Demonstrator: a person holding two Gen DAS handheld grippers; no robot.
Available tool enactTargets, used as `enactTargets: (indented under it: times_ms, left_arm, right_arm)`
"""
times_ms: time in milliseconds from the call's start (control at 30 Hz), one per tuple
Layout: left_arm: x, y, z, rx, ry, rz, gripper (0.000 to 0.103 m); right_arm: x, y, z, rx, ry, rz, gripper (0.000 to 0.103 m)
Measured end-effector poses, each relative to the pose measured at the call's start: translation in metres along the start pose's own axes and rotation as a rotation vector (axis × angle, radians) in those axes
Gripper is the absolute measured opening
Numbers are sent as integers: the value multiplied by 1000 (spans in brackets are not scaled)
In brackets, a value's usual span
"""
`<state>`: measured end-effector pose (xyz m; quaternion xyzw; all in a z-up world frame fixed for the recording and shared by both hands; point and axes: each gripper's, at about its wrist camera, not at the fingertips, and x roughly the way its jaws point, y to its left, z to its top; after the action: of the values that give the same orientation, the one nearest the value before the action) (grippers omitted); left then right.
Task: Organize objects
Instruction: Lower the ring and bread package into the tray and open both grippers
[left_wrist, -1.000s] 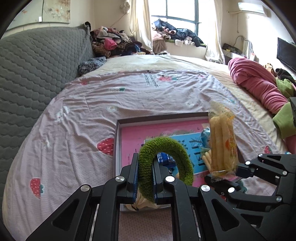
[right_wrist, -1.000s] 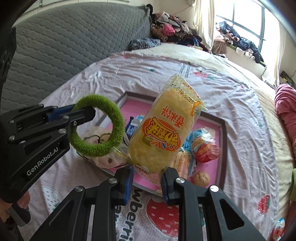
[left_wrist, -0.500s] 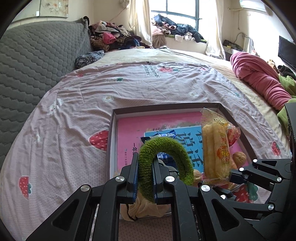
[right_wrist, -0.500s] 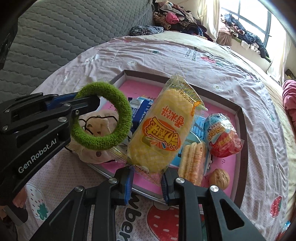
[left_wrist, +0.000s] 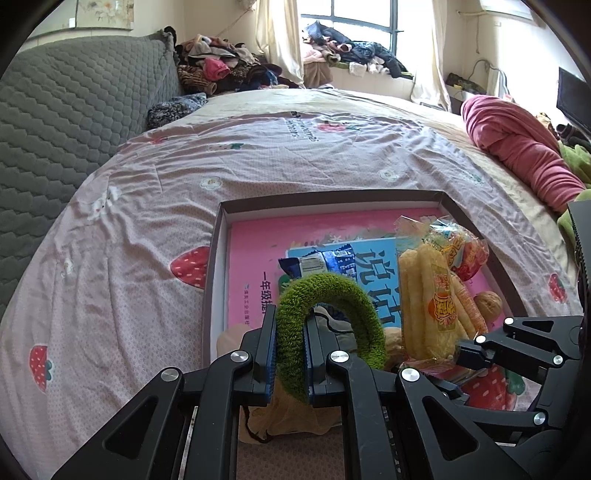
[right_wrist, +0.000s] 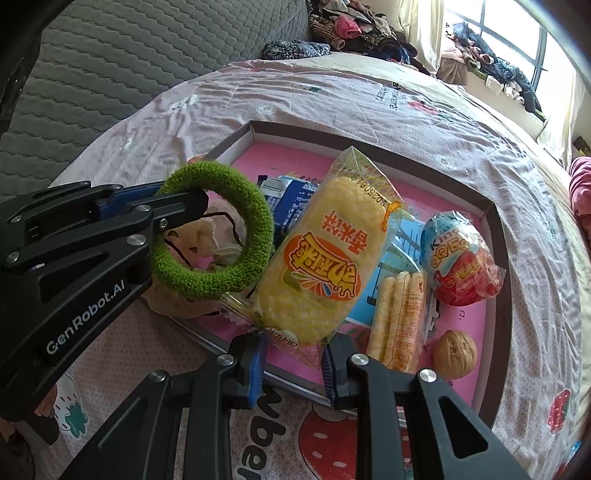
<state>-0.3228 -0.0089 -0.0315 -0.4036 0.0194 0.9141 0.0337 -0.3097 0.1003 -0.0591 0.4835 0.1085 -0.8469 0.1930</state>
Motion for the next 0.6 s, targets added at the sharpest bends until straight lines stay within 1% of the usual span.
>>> enactTargets:
  times_ms: [333,467,600]
  left_arm:
    - [5,-2,-4,-5,5,6,13]
    - [6,0,-5,-8,9,7,16]
    - [7,1,-5,-11,13,9,16]
  right_arm:
    - [6,-2,-2,7,9,8,26]
    - [7,-2,-2,12,10,10,27]
    - [7,-2,-3,14,10,10,27]
